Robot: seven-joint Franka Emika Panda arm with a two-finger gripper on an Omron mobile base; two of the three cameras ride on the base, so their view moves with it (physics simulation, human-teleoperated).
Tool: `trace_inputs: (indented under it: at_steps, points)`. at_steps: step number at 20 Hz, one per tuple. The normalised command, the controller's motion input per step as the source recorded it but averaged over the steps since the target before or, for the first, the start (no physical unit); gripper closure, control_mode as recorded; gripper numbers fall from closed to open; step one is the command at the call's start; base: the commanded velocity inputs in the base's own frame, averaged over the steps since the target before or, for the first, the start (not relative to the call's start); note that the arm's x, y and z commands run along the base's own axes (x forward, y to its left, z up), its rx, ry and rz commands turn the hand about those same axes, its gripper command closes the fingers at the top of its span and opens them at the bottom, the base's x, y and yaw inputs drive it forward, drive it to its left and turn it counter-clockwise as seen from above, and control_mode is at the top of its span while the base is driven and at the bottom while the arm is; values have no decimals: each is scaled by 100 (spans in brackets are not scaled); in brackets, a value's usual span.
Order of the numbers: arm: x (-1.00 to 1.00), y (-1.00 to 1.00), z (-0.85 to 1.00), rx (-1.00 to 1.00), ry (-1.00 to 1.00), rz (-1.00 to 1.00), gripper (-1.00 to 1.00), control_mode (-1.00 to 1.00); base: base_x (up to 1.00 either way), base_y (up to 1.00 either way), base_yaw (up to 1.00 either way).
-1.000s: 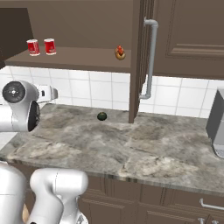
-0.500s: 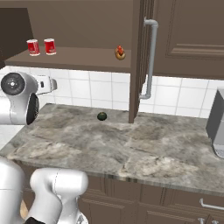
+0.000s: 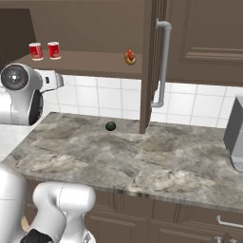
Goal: Pick the cans from the counter and place them in their designated side in the cabinet.
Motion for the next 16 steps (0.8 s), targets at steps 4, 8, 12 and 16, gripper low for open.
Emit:
trace_inputs:
  at_steps: [4, 8, 12, 16]
  points:
    - [5, -6, 26, -2, -1, 2, 100, -100, 0, 0, 0]
    - [16, -4, 23, -1, -1, 2, 100, -100, 0, 0, 0]
    - [18, -1, 25, 0, 0, 3, 100, -100, 0, 0, 0]
    - [17, 0, 17, -2, -3, 2, 100, -100, 0, 0, 0]
